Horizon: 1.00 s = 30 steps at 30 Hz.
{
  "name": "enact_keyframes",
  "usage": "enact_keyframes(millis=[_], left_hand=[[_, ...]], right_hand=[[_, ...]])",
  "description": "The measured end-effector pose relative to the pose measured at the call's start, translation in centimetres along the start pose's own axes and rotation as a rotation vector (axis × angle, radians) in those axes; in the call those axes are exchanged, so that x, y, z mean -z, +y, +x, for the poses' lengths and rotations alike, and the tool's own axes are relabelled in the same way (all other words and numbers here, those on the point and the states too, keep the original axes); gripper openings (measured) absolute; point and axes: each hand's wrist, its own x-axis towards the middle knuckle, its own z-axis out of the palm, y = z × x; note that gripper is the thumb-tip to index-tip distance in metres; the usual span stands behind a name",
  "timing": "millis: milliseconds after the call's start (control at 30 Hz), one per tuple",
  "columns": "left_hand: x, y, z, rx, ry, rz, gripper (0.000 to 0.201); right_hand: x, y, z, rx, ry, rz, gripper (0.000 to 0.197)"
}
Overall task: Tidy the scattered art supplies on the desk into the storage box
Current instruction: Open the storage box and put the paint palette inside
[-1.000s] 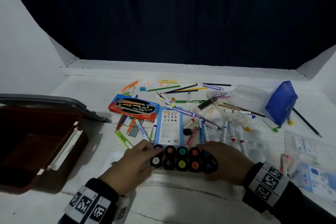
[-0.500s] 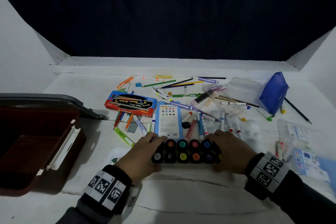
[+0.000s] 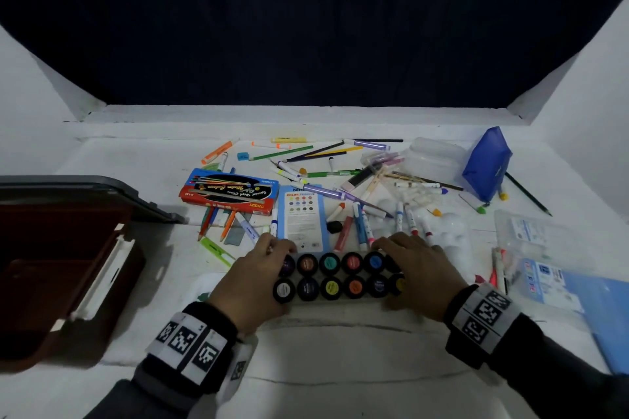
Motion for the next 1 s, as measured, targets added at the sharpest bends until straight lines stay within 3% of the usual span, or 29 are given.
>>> enact_keyframes(millis=[300,667,833,1000], left_hand=[[3.0,1.9,-2.7,-0.026,0.146,-0.032,0.085],[-1.3,2.2,-8.8,0.078,-0.003,0.029,0.092],[-2.7,2.7,-9.1,0.149,-0.034,0.016,0.09],[-3.4,2.8,-9.0,0.205,-0.029,-0.05,0.093]], right_hand=[[2.4,0.5,-2.5,0.103,0.185,0.112,0.087],[-1.6,-0.1,-6.1,0.244,-0.006,-0.011,0.086],[-3.4,-0.5,-6.4,0.218,-0.042,0.01,0.084],[-3.9,0.3,-6.7,0.14,-0.055,0.066,0.095]])
